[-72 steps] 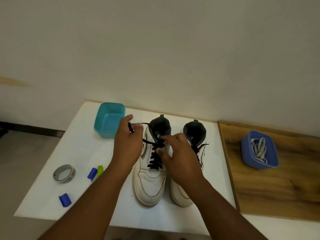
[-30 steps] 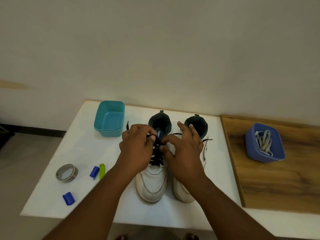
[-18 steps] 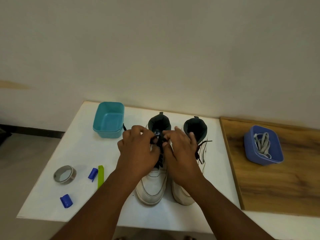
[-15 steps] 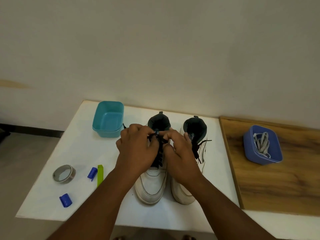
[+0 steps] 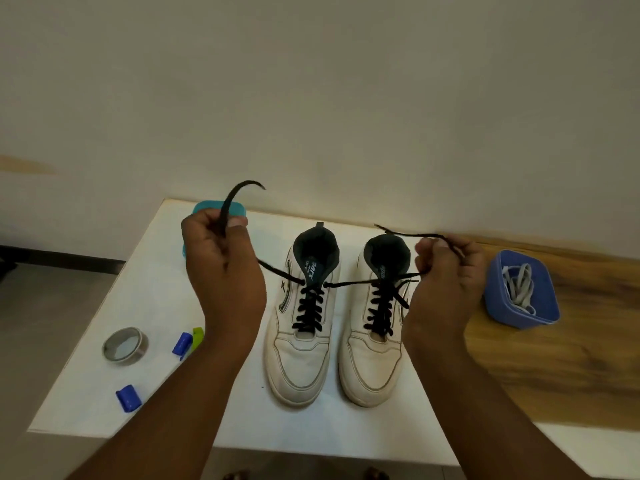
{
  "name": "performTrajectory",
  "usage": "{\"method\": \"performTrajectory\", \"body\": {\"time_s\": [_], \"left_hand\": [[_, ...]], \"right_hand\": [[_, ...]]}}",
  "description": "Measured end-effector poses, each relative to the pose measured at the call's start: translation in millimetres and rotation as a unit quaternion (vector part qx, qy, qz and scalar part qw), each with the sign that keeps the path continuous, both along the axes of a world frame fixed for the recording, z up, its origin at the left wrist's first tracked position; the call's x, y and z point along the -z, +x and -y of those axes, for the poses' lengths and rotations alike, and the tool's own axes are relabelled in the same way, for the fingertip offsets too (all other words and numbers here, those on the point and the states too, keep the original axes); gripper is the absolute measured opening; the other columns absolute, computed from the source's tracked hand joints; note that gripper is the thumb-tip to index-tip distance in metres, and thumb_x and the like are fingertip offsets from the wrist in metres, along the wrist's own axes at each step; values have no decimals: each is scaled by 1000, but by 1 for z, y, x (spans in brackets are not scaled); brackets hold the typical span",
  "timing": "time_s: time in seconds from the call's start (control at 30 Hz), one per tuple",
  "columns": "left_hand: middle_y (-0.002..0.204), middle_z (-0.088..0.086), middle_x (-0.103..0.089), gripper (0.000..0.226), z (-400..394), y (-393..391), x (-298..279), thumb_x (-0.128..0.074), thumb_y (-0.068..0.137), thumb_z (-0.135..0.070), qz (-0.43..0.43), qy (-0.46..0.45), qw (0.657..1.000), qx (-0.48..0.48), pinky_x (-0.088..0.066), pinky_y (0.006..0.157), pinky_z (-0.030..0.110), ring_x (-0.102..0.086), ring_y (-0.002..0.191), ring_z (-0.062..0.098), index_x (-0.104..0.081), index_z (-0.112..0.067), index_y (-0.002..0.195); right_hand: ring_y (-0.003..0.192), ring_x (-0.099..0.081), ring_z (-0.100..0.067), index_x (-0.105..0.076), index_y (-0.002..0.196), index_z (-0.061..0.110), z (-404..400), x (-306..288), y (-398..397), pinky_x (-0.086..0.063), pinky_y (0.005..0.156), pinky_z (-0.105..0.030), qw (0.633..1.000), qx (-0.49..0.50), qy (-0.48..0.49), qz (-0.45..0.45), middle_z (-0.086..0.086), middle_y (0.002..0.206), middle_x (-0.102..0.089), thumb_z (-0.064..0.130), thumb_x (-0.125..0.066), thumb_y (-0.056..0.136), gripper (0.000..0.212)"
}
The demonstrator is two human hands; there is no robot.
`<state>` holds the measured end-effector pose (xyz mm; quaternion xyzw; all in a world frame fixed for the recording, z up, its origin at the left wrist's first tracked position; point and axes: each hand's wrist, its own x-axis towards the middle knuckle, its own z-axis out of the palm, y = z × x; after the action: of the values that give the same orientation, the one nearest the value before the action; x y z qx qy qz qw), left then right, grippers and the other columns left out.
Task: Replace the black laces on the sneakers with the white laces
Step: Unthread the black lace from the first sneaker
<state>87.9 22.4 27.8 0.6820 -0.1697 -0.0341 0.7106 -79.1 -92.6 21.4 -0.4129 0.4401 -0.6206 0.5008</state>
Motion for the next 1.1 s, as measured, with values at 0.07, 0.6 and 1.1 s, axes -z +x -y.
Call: {"method": "performTrajectory", "body": {"time_s": [0.07, 0.6, 1.1], "left_hand": [[109, -14, -56, 23, 0, -1, 5, -53, 103, -22, -7, 42, 999, 8, -51, 81, 13, -60, 99, -6, -44, -19, 123], [160, 7, -24, 37, -5, -6, 33, -54, 98, -45, 180, 497, 841, 116, -41, 105, 50, -33, 139, 32, -53, -43, 135], [154, -2, -37, 40, 5, -5, 40, -67, 91, -20, 300, 502, 786, 202, -32, 107, 42, -31, 137, 28, -61, -44, 122]], "right_hand": [[100, -64, -12, -56, 114, 25, 3, 2, -2, -50, 88, -27, 999, 42, 0, -22, -1, 108, -64, 3, -55, 96, 28], [113, -58, -12, -72, 115, 35, -22, 28, 0, -55, 90, -35, 820, -127, -132, -542, 7, 133, -58, 42, -56, 100, 23], [103, -62, -11, -20, 161, 34, -28, 38, 15, -51, 89, -25, 715, -366, -207, -559, 3, 139, -58, 10, -51, 99, 73]]}}
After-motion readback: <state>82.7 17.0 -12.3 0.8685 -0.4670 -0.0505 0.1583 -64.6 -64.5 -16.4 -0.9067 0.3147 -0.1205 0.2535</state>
